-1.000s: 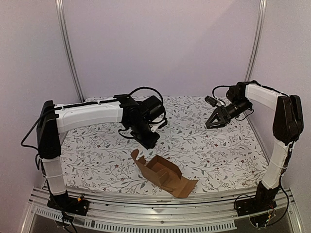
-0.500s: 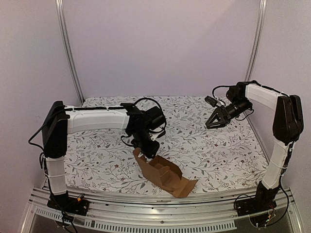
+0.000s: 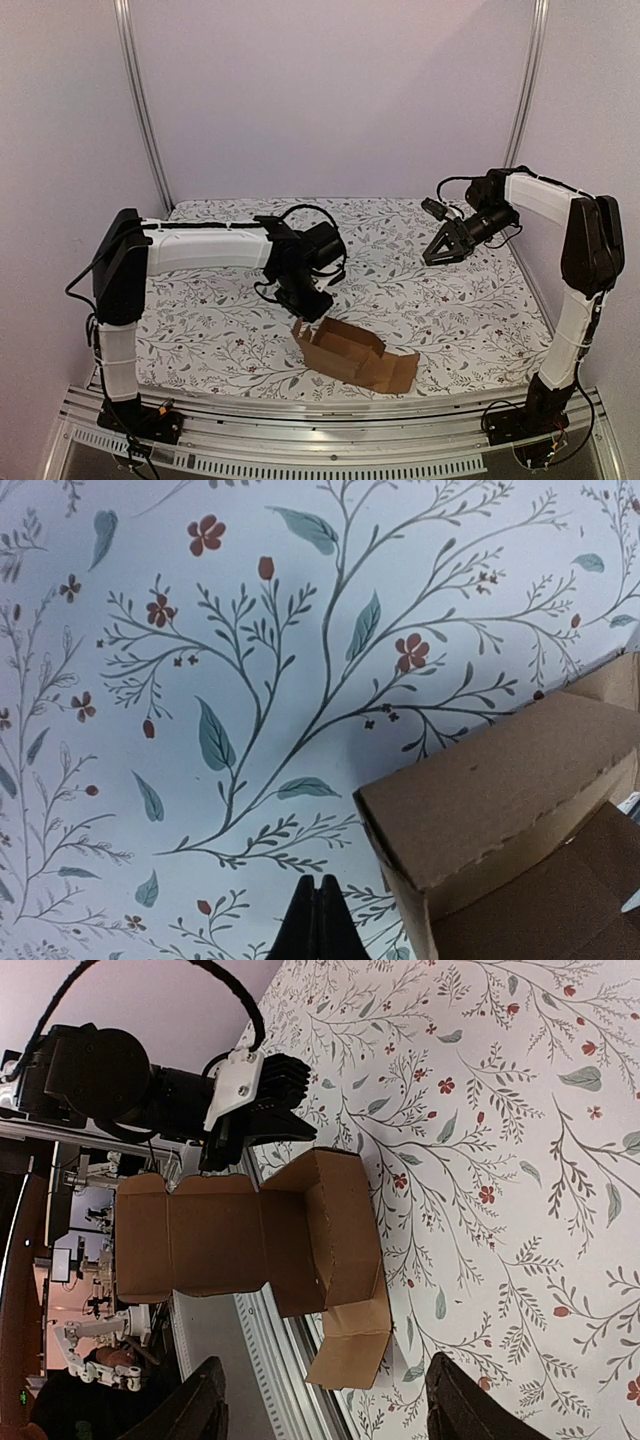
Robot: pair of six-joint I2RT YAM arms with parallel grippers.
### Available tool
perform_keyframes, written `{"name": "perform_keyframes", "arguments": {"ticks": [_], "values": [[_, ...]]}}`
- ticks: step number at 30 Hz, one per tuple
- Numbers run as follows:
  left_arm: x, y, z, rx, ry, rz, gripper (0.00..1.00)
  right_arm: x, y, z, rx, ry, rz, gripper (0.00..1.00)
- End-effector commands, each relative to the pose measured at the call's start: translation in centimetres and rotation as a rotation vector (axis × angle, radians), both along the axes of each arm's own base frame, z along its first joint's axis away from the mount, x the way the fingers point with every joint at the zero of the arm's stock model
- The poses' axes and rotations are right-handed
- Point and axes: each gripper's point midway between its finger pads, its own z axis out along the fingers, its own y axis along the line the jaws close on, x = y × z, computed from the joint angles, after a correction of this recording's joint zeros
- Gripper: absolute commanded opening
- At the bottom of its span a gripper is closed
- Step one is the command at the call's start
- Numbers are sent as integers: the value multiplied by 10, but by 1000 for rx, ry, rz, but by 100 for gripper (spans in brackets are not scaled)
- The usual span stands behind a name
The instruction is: Fold the paper box
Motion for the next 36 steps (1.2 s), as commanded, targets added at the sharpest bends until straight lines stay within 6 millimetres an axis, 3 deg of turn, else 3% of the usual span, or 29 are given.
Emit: {"name": "perform_keyframes", "arguments": {"ticks": [1,6,7,9,11,13,19,25,31,36], "values": [[9,-6,22,-49,-85,-5,0,3,-1,-6,-11,12,2,66],[18,-4,54,-109,-181,24,0,3,-1,-8,-15,14,3,66],[21,-1,63,-117,-214,52,5,3,-1,-8,-16,13,3,66],[24,5,77,-108,-277,110,33,3,-2,-8,-20,10,5,66],[21,13,94,-98,-342,187,47,3,-2,-7,-20,6,5,66],[9,18,94,-101,-334,262,55,3,-2,-7,-20,8,5,66],[-41,18,47,-24,-160,355,57,2,-2,-6,-13,4,18,66],[-55,11,25,42,-105,351,56,-1,-1,-5,1,20,32,66],[-67,7,-5,105,-12,337,36,-3,-1,-3,13,16,46,66],[-69,4,-3,99,4,335,24,-3,0,-1,18,12,50,66]]}}
